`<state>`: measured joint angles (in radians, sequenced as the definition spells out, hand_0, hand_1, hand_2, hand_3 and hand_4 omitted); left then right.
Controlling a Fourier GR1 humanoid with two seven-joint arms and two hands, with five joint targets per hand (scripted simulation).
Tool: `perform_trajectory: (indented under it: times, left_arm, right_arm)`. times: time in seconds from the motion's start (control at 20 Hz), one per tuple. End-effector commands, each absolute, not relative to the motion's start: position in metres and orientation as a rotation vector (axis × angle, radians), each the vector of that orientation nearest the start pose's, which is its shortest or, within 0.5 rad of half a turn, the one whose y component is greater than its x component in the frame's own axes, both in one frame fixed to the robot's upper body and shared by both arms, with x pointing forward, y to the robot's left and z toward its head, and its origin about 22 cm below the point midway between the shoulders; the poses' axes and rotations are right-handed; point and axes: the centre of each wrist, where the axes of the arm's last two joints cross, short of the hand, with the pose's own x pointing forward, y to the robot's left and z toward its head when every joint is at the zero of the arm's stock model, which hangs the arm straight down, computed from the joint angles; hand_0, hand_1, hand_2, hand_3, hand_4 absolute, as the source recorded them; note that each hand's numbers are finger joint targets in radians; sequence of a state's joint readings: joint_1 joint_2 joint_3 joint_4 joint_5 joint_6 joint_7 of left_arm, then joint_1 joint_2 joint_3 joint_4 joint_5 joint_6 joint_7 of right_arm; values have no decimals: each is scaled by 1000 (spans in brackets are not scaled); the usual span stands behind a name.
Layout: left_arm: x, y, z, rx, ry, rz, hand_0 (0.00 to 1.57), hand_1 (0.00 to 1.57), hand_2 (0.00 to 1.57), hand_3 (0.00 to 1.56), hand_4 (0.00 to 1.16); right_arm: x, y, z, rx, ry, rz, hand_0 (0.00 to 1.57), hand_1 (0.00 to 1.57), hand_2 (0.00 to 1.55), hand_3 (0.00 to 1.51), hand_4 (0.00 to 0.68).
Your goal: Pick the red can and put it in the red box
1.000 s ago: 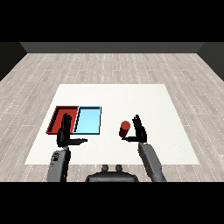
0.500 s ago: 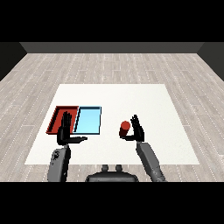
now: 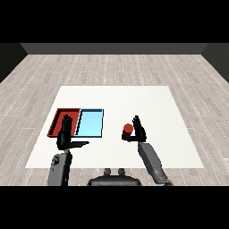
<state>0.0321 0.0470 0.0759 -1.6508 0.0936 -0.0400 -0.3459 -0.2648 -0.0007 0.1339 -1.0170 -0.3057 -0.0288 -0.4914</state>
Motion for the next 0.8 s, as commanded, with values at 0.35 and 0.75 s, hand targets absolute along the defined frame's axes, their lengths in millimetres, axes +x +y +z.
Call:
perform_trajectory:
  times: [0.35,0.75]
  left_arm:
    - [232,249,5,12,-1978,66,0,0,0,0,0]
    - [240,262,11,55,-1974,67,0,0,0,0,0]
  right_arm:
    - [294,-168,-83,262,-1674,-129,0,0,0,0,0]
    - [293,-142,-74,254,-1692,-115,0,0,0,0,0]
